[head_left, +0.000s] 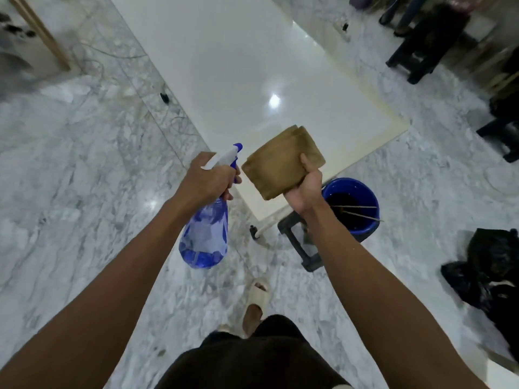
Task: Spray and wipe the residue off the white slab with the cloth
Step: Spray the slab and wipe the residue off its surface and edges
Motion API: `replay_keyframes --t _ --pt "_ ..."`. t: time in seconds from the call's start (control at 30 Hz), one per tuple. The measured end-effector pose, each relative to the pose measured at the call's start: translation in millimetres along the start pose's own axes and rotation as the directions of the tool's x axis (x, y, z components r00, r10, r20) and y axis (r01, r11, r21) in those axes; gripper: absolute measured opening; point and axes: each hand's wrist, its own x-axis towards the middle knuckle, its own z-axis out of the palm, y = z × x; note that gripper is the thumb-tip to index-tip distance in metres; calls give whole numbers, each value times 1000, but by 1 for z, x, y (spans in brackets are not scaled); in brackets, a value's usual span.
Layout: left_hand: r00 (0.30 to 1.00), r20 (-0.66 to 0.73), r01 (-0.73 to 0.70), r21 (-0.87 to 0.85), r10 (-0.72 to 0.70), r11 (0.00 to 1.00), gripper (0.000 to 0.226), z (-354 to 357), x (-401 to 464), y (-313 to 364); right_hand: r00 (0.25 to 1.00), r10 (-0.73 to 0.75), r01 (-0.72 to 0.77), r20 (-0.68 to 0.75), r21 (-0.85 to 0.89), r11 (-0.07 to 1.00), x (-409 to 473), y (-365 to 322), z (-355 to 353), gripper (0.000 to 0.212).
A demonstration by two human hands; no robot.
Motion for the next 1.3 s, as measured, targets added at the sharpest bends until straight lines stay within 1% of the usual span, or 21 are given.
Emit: replay_keyframes --t 0.07,0.13,0.23,0.33,0.5,0.63,0.7,0.77,0.9,0.93,1.0,1.03,1.1,1.13,1.2,1.23,1.3 --pt "1000 13 -9 26 8 1000 20 6 16 16 1000 -14 12 17 86 996 7 -23 3 36" --pt "999 37 -28 44 27 999 20 14 30 31 1000 -24 24 -2 129 991 17 -44 6 38" --pt "996 77 -57 79 51 995 19 27 57 54 998 -49 53 -31 126 991 34 -73 8 49" --pt "987 143 -87 111 71 990 18 42 91 74 996 -75 82 -53 150 985 56 -94 12 54" --pt "958 263 -146 92 118 985 26 68 151 105 982 -153 172 -114 184 968 92 -121 14 62" --pt "942 332 -92 141 40 986 29 83 201 128 962 -206 243 -181 217 945 120 -140 15 64" --pt "924 382 -107 181 30 978 26 89 220 139 948 -231 283 -219 251 926 131 -149 15 63" --pt "897 440 -151 191 53 970 25 92 233 147 927 -262 331 -268 262 906 138 -155 13 63" --pt "843 528 -243 201 104 949 33 102 256 166 898 -302 394 -319 281 875 143 -167 7 66" --pt "829 550 -259 210 105 943 29 106 260 172 894 -303 401 -330 288 870 144 -170 4 67" --pt "798 595 -286 227 100 931 12 117 264 183 882 -308 417 -357 285 863 145 -178 -1 67" --pt "791 605 -287 232 93 929 12 122 265 187 878 -312 424 -364 288 858 146 -183 -4 67" --pt "799 599 -244 236 57 941 11 140 272 190 874 -309 430 -374 304 850 149 -193 -9 67" --pt "815 580 -200 257 15 946 15 152 280 190 874 -303 429 -381 309 849 150 -198 -12 66" --pt "836 537 -73 316 -115 946 31 177 292 191 873 -281 419 -397 317 851 155 -208 -19 65" --pt "833 534 -44 330 -148 943 36 186 297 191 872 -277 418 -403 320 850 157 -214 -23 64" --pt "838 524 -40 340 -154 940 39 203 300 194 868 -266 417 -419 324 849 164 -223 -37 64"
